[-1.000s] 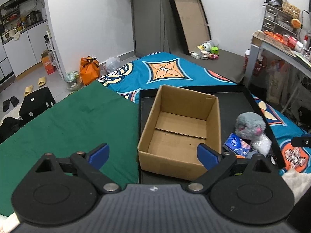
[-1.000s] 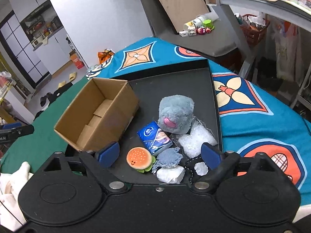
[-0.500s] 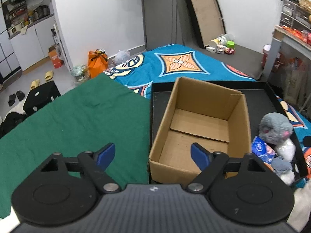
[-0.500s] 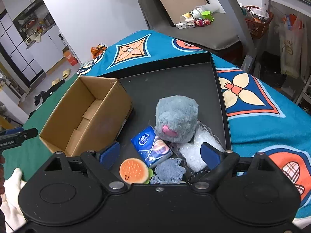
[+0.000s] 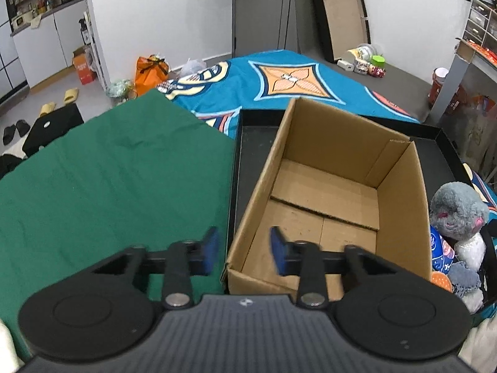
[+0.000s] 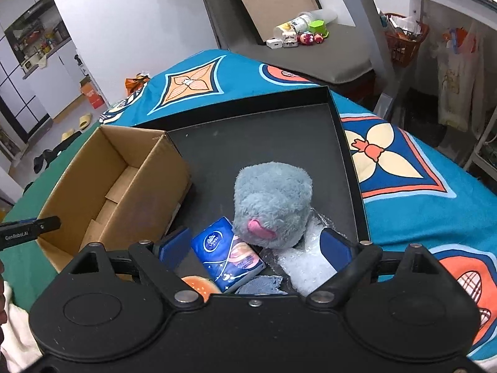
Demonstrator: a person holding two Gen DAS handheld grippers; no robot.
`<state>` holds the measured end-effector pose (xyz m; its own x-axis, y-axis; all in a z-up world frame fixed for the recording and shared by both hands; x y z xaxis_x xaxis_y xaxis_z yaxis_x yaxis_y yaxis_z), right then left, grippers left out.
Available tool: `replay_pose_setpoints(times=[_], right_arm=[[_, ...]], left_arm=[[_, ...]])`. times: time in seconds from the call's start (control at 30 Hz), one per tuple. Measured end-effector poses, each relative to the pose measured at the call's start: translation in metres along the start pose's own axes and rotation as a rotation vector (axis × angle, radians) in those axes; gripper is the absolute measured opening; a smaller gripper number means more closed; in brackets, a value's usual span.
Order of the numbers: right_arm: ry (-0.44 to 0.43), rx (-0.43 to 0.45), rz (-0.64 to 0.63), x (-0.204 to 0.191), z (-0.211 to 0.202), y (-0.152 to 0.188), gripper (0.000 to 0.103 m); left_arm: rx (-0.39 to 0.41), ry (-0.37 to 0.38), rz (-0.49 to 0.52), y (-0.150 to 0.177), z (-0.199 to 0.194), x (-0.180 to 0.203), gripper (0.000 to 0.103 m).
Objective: Organize soft objects
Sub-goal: 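Hold the cardboard box wall with the left gripper while the right gripper grasps the grey plush, then lift the grey plush with the right gripper and drop it into the box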
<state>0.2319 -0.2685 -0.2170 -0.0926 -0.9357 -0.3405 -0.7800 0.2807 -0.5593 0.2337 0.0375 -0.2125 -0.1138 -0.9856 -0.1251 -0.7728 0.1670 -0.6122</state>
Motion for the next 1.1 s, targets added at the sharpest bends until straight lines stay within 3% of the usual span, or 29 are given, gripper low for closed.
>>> replay_pose_setpoints(times=[0.1, 0.43, 0.8, 0.9, 0.97, 1.1], right_arm=[[0.009, 0.006, 0.002, 0.0, 0.005, -0.002, 0.089], [0.064, 0.016, 0.004, 0.001, 0.031, -0.002, 0.089], [0.098, 0.032, 0.008, -0.003, 0.049, -0.004, 0.088], [0.114, 0.013, -0.006, -0.003, 0.056, 0.001, 0.074], [0.125, 0.024, -0.011, -0.002, 0.055, 0.002, 0.057], [0.112, 0.033, -0.001, -0.002, 0.047, 0.004, 0.052]], left_arm=[[-0.008, -0.02, 0.004, 0.003, -0.002, -0.001, 0.014], [-0.021, 0.053, -0.046, 0.015, -0.012, 0.012, 0.011], [-0.024, 0.049, -0.092, 0.02, -0.018, 0.019, 0.01], [-0.019, 0.032, -0.084, 0.02, -0.021, 0.02, 0.01], [-0.018, 0.022, -0.087, 0.02, -0.023, 0.02, 0.01], [-0.018, 0.003, -0.098, 0.022, -0.026, 0.019, 0.01]])
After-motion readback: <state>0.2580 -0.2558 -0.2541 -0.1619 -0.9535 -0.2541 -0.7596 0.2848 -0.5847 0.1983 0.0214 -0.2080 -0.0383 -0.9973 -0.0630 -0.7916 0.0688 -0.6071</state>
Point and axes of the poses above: each gripper's, at about its wrist camera, not at the fingertips, and z roughly the way its jaws point, x to its right, y to its underside, the point moved 8 cm from there along z, roughly the way its jaws point, and after that the axes turned 13 degrees about z, right-handed, at the moved point
